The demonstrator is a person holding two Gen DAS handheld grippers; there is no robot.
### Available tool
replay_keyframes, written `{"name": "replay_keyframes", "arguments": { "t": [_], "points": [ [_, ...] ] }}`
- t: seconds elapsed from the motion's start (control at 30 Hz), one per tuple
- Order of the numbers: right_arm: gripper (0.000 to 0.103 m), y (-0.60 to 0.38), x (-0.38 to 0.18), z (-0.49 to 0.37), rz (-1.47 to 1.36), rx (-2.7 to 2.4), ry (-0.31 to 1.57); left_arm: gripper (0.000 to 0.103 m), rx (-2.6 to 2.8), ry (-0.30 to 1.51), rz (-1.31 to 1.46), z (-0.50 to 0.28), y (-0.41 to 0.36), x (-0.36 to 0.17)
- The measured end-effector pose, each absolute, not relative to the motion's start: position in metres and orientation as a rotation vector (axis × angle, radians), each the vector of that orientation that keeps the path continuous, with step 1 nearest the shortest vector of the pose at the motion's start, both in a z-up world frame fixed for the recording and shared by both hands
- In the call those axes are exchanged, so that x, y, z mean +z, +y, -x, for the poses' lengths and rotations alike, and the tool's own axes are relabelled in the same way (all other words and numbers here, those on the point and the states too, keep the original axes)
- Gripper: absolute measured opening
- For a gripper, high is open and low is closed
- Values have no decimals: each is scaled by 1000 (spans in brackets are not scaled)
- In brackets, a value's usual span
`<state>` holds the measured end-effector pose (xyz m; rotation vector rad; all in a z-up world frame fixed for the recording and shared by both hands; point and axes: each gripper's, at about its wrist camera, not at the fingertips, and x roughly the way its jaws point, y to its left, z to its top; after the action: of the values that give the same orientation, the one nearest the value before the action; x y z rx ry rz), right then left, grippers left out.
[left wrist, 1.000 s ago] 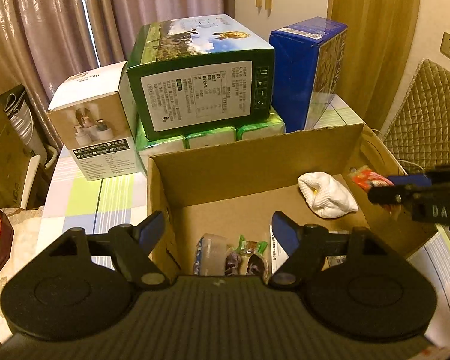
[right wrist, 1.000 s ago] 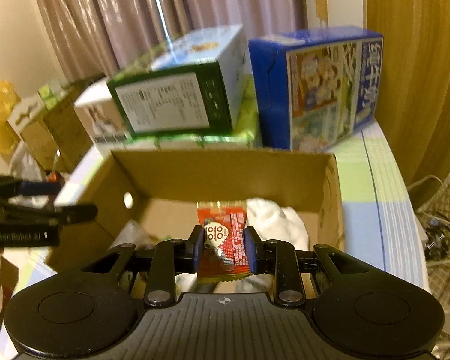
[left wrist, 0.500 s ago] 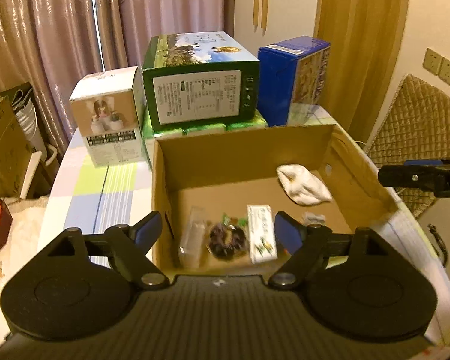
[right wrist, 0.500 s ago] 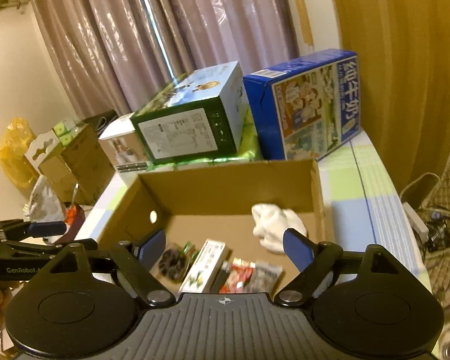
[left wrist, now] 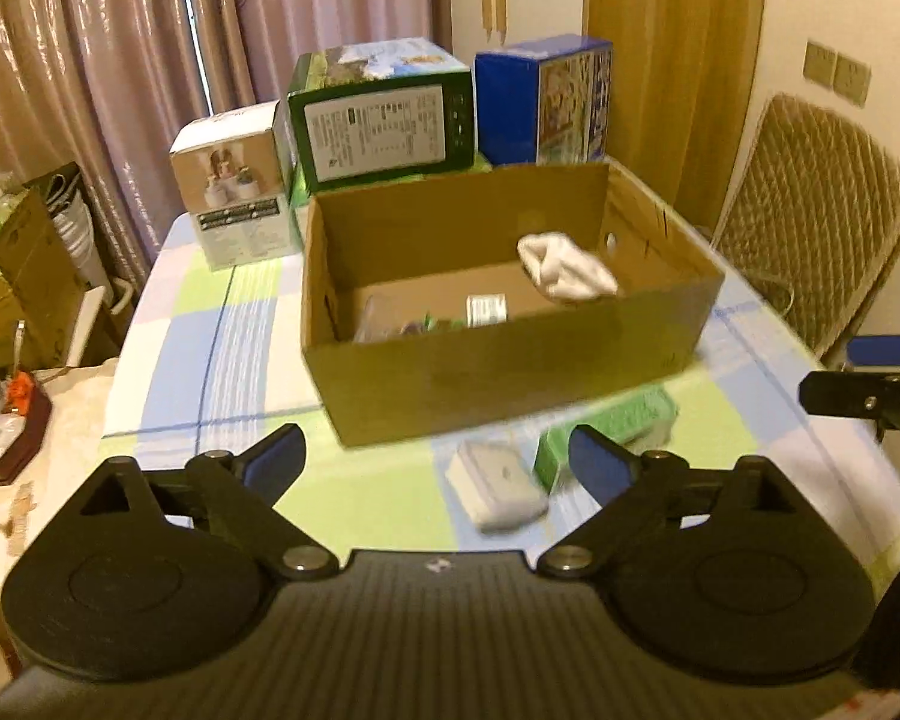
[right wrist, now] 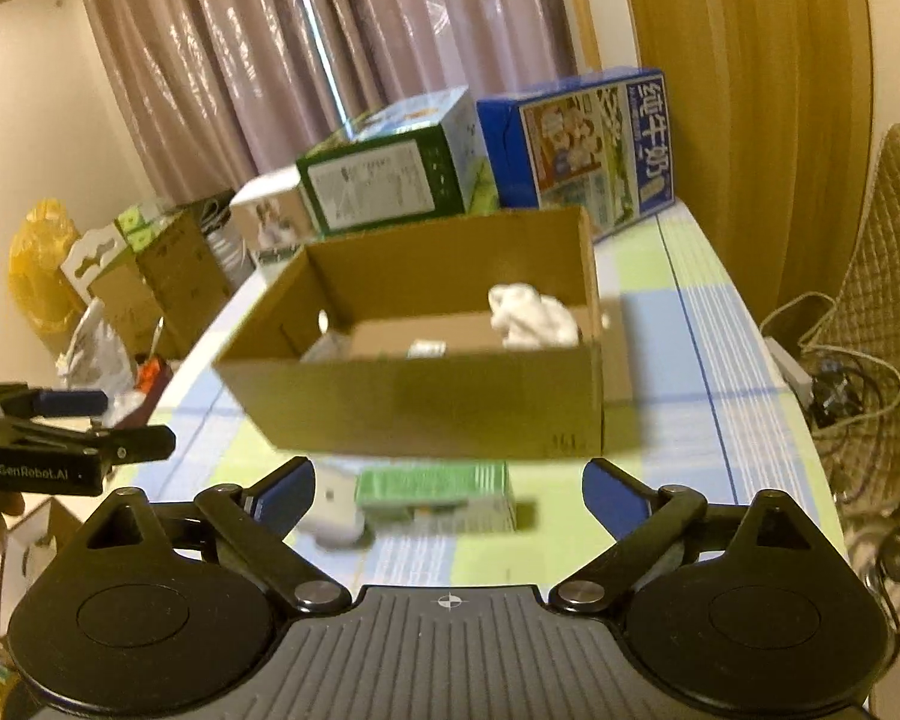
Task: Organize objects
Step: 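Pull both tools back from the box toward the remaining items, then grasp the green medicine box with the right tool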
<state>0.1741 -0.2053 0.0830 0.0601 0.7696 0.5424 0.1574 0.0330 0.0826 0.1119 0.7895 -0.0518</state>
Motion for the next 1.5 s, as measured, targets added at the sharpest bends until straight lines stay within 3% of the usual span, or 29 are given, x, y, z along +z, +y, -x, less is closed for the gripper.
{"name": "replay_keyframes", "arguments": {
  "t": [0.63, 1.33, 1.5],
  "points": [
    [96, -221, 76, -140, 30, 550, 766, 102, -43, 836, -132, -104, 18, 57],
    [95, -158, 11, -217, 470, 884, 750, 102, -88, 899, -180, -161, 39, 12],
    [88, -133, -8, -236, 566, 940, 749, 102, -124, 908, -177, -179, 41, -1]
  ]
}}
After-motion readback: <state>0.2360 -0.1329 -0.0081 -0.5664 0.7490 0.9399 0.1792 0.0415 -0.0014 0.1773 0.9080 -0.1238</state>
